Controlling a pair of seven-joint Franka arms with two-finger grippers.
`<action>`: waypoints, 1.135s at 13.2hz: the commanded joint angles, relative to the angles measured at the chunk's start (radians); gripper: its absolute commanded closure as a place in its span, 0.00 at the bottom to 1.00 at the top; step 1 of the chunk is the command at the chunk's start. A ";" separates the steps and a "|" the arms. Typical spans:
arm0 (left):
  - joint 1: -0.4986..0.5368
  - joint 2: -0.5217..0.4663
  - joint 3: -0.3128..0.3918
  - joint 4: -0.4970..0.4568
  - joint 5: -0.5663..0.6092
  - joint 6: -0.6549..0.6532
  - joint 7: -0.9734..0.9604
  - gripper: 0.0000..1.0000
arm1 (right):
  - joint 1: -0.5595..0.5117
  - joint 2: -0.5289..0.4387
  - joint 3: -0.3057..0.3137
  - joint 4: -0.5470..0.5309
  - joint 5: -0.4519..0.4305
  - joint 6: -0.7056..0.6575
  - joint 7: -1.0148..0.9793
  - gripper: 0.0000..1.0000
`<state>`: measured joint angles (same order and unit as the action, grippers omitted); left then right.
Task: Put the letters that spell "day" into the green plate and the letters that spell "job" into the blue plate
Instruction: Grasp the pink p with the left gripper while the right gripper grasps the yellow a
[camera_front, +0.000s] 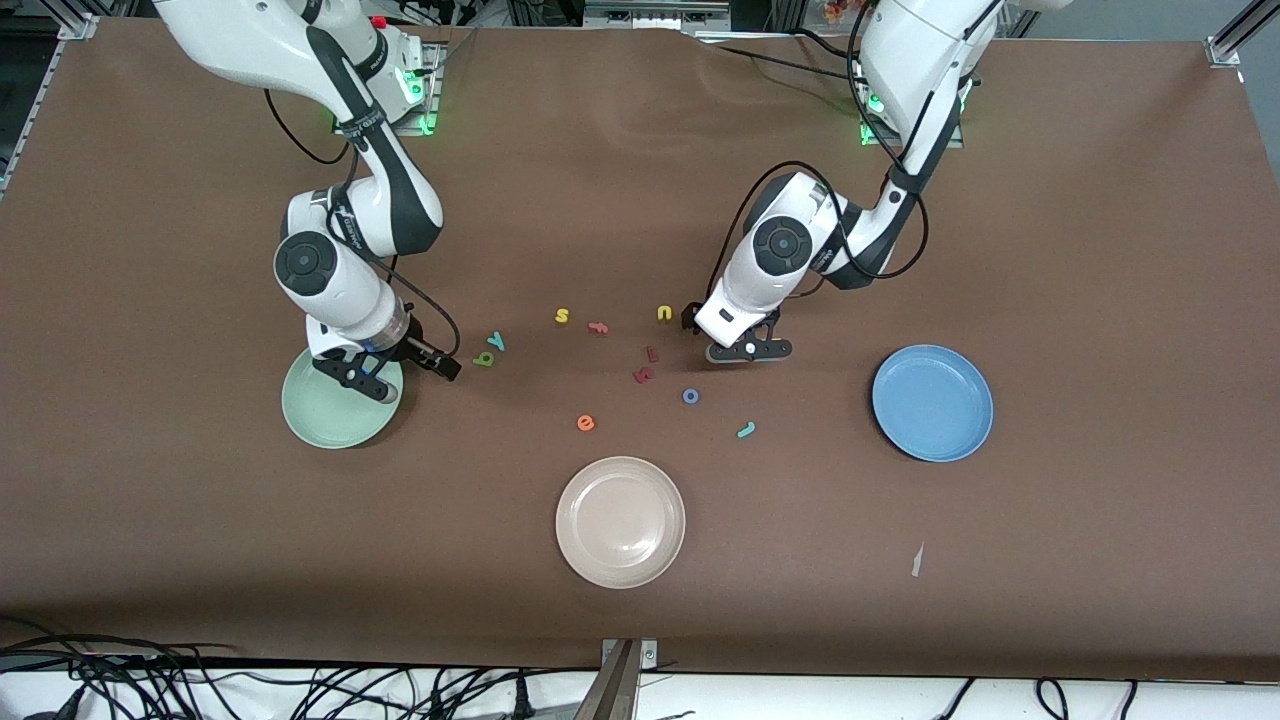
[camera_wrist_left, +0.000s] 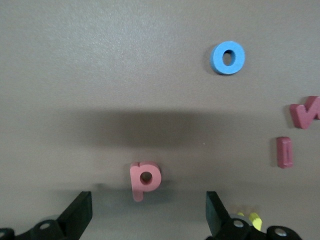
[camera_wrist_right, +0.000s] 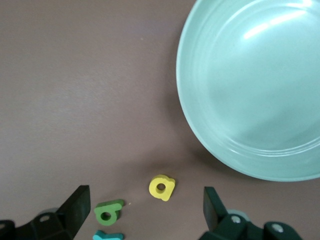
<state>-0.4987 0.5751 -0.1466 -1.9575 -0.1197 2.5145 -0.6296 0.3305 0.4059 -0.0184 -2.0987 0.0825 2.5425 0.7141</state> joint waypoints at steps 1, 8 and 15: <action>0.000 0.009 0.010 0.009 -0.009 0.009 0.004 0.00 | 0.005 -0.009 0.008 -0.038 0.017 0.044 0.031 0.00; 0.000 0.052 0.016 0.058 0.064 -0.014 -0.001 0.13 | 0.011 0.048 0.008 -0.053 0.017 0.113 0.042 0.04; -0.006 0.068 0.018 0.115 0.086 -0.115 -0.005 0.47 | 0.022 0.056 0.008 -0.089 0.017 0.150 0.041 0.17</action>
<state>-0.4972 0.6263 -0.1332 -1.8767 -0.0586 2.4306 -0.6277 0.3473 0.4645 -0.0121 -2.1709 0.0826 2.6637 0.7490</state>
